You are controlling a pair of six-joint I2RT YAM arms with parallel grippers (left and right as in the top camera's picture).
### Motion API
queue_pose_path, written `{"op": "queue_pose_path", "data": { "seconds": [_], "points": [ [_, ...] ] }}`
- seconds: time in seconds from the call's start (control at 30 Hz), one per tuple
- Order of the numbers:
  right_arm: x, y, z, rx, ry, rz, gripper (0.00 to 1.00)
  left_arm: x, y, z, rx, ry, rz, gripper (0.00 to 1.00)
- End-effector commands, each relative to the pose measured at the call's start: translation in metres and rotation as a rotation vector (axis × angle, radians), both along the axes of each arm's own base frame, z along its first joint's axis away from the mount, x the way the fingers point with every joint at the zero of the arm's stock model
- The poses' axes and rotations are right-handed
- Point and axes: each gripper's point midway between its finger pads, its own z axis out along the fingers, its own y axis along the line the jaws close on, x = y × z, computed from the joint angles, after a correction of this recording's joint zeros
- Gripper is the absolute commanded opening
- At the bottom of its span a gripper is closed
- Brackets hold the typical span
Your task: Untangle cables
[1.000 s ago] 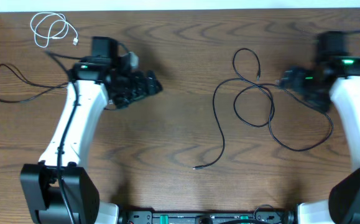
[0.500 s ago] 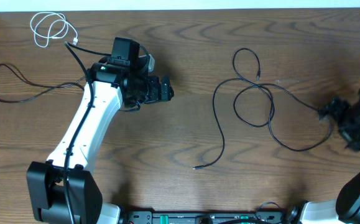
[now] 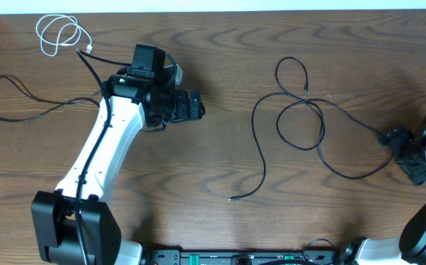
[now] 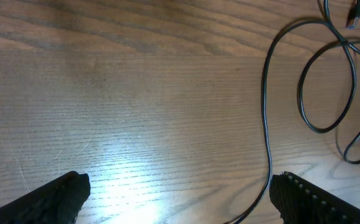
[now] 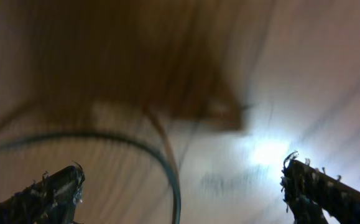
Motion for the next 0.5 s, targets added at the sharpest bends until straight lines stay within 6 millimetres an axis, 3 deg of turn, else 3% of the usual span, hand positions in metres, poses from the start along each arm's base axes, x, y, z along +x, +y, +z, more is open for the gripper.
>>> {"op": "queue_pose_path", "data": {
  "seconds": [0.0,0.2,0.37,0.47],
  "points": [
    [0.005,-0.013,0.003,-0.063,-0.008,0.099,0.99,0.001,0.001,-0.002,0.012,-0.002,-0.009,0.98],
    [0.012,-0.011,0.003,-0.066,-0.034,0.137,0.99,0.001,0.001,-0.002,0.012,-0.002,-0.009,0.98],
    [0.024,0.017,0.001,0.042,-0.097,0.357,0.99,0.001,0.001,-0.002,0.012,-0.002,-0.009,0.98],
    [0.017,0.024,-0.006,0.066,-0.084,0.379,0.98,0.001,0.001,-0.002,0.012,-0.002,-0.009,0.98]
  ]
}}
